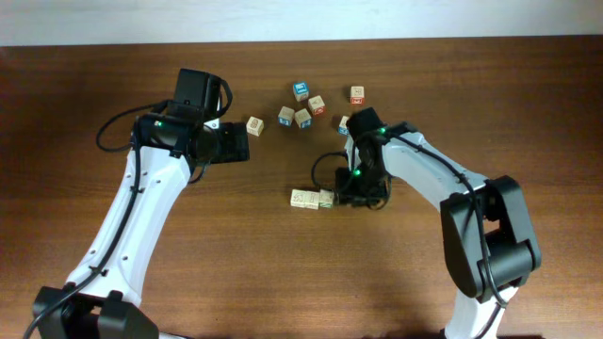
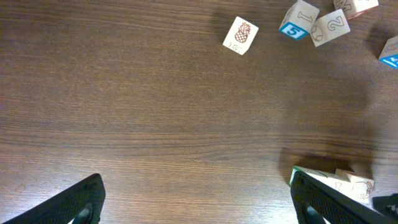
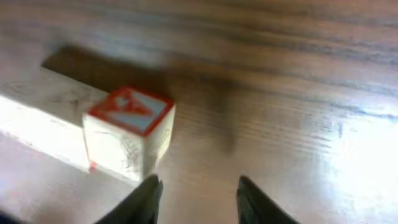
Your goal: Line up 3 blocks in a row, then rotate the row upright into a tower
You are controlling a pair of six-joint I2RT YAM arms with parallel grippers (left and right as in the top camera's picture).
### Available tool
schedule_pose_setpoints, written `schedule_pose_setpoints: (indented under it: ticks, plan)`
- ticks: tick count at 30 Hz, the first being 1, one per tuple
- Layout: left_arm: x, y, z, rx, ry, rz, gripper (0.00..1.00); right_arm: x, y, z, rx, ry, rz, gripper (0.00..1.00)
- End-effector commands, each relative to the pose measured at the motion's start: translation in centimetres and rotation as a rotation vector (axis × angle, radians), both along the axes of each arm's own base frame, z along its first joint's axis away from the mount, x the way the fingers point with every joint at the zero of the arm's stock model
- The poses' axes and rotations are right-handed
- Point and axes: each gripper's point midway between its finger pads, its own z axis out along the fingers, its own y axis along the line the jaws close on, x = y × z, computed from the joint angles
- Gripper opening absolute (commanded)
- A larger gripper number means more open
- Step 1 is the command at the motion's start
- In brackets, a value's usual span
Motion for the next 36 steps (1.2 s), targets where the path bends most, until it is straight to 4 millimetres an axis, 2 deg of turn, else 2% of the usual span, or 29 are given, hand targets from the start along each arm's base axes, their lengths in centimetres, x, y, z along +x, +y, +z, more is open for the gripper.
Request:
schedule_pose_setpoints:
  ticks: [1, 3, 4, 7, 9, 11, 13, 17, 19, 33, 36]
  plan:
    - [0.5, 0.3, 0.4, 0.014, -0.019, 0.023, 0.94, 1.8, -0.7, 3.1, -0.086, -0.037, -0.02, 0.47]
    - [1.0, 1.2, 0.7, 0.058, -0.045, 0.048, 0.95, 2.1, -0.3, 4.1, -0.078, -0.048, -0.016, 0.47]
    - [1.5, 1.9, 1.1, 0.089, -0.073, 0.069, 0.96, 2.8, 0.2, 4.2, -0.074, -0.077, -0.032, 0.39]
    - [2.2, 2.1, 1.5, 0.08, -0.105, 0.079, 0.98, 5.9, 1.1, 4.2, -0.091, -0.214, -0.085, 0.19]
    - [2.1, 2.1, 1.4, 0.082, -0.098, 0.079, 0.98, 6.2, 1.8, 4.2, -0.088, -0.238, -0.072, 0.09]
    - [2.0, 2.1, 1.3, 0.083, -0.095, 0.079, 0.99, 5.9, 2.0, 3.1, -0.11, -0.23, -0.059, 0.04]
    - [2.0, 2.1, 1.3, 0.083, -0.095, 0.079, 1.0, 5.2, 2.5, 1.5, -0.111, -0.217, -0.057, 0.04]
    - [2.0, 2.1, 1.3, 0.083, -0.093, 0.079, 1.0, 4.7, 3.7, 0.4, -0.112, -0.212, -0.026, 0.04]
    - [1.9, 2.2, 1.3, 0.085, -0.087, 0.078, 1.0, 4.0, 4.1, -1.3, -0.129, -0.179, -0.007, 0.04]
    - [1.9, 2.1, 1.3, 0.084, -0.087, 0.078, 0.99, 3.3, 4.3, -1.3, -0.112, -0.147, -0.002, 0.04]
    - [1.9, 2.1, 1.3, 0.084, -0.087, 0.078, 0.99, 4.6, 4.3, -0.1, -0.085, -0.166, -0.025, 0.24]
